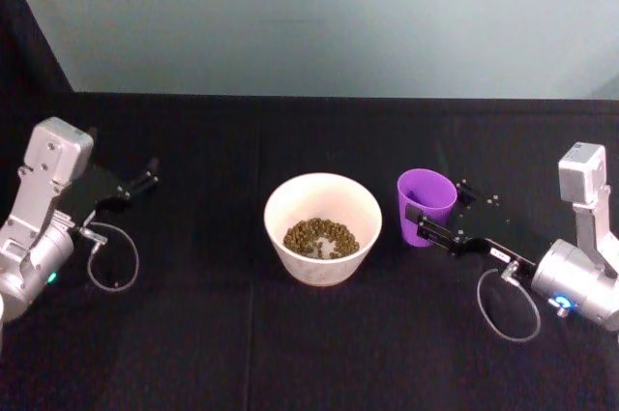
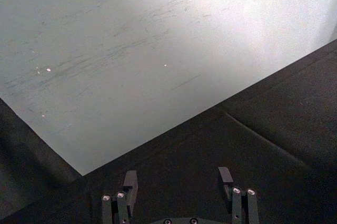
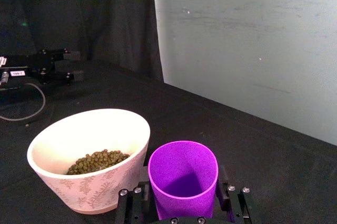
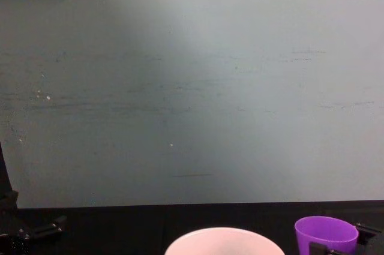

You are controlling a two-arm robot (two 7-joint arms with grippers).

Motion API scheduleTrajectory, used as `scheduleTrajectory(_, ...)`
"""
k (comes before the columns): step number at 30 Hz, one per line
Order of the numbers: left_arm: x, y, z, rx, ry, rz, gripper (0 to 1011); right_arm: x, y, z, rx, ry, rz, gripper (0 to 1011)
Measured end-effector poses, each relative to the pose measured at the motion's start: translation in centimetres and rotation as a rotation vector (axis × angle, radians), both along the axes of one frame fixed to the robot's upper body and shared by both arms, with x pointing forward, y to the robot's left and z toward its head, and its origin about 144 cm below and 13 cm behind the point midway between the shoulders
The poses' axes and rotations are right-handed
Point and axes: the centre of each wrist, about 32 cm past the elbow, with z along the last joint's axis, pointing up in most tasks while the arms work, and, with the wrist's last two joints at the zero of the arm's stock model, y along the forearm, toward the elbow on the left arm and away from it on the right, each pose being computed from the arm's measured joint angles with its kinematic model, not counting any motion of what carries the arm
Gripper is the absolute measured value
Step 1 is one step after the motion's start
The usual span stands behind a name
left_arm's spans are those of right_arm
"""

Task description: Pick up the cup and pour the mung beans from the cup into the bowl.

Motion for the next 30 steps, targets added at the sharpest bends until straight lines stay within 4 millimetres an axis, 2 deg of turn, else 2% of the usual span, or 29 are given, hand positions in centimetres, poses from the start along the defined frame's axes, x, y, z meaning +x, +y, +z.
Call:
scheduleTrajectory(20, 0.0, 0.0, 0.0, 0.0, 0.0, 0.0, 1000, 0.11, 0.08, -0.12, 0.003, 0.028, 0.007, 729)
scheduleTrajectory(26, 0.0, 0.0, 0.0, 0.0, 0.0, 0.0, 1000, 0.1, 0.06, -0.13, 0.002, 0.027, 0.006, 905)
scheduleTrajectory(30, 0.0, 0.0, 0.0, 0.0, 0.0, 0.0, 1000, 0.1, 0.06, -0.13, 0.002, 0.027, 0.007, 985)
